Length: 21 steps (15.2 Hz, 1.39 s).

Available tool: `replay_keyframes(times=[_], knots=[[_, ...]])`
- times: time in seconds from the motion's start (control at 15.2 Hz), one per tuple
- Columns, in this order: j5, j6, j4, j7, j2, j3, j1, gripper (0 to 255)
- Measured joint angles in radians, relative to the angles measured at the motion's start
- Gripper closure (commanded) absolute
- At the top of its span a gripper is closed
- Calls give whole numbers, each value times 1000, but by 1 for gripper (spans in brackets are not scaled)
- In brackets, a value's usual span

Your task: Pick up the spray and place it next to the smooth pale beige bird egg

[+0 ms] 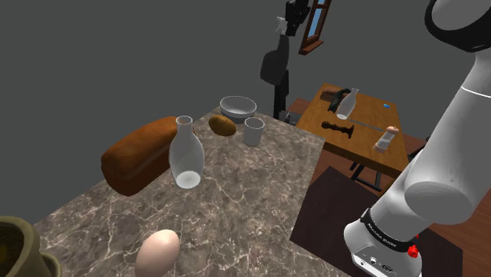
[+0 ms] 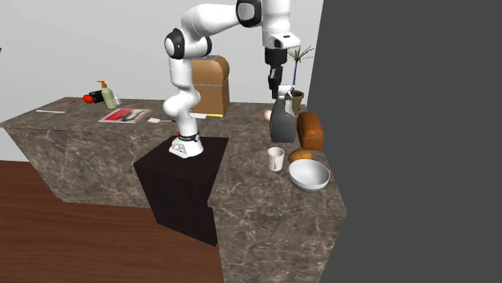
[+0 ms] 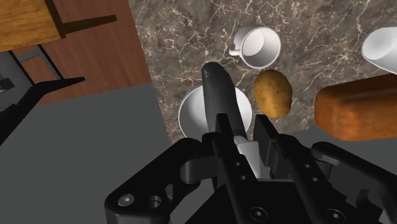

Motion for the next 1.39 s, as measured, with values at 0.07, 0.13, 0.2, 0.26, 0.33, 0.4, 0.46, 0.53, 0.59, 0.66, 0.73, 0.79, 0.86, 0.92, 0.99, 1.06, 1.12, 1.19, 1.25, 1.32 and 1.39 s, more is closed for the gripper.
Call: replay_keyframes(times=[0.07,0.13,0.2,0.26,0.33,0.4,0.46,0.53,0.59,0.66,0.73,0.79,0.86,0.92,0.99,1.06,1.12,1.19,1.25,1.32,1.39], knots=[[4,-18,31,0,13,-1,-2,255],[6,-32,49,1,18,-1,-4,255],[9,-52,78,1,27,-2,-6,255],[13,-68,103,1,36,-2,-9,255],[15,-83,122,2,41,-2,-10,255],[21,-105,159,2,57,-3,-15,255],[24,-126,188,2,65,-4,-18,255],[29,-145,219,2,78,-5,-23,255],[37,-172,266,-1,99,-7,-31,255],[43,-193,301,-1,113,-8,-36,255],[49,-216,337,-1,127,-8,-43,255],[58,-244,387,-2,150,-9,-53,255],[67,-270,435,0,172,-9,-61,255],[60,-264,411,9,154,-7,-48,255],[47,-244,361,24,122,-3,-26,255],[27,-208,278,45,71,4,5,255],[13,-187,225,67,35,12,28,255],[1,-169,180,87,5,20,47,255],[-9,-152,140,117,-21,33,70,255],[-20,-133,93,139,-53,44,88,255],[-31,-111,40,160,-86,54,103,255]])
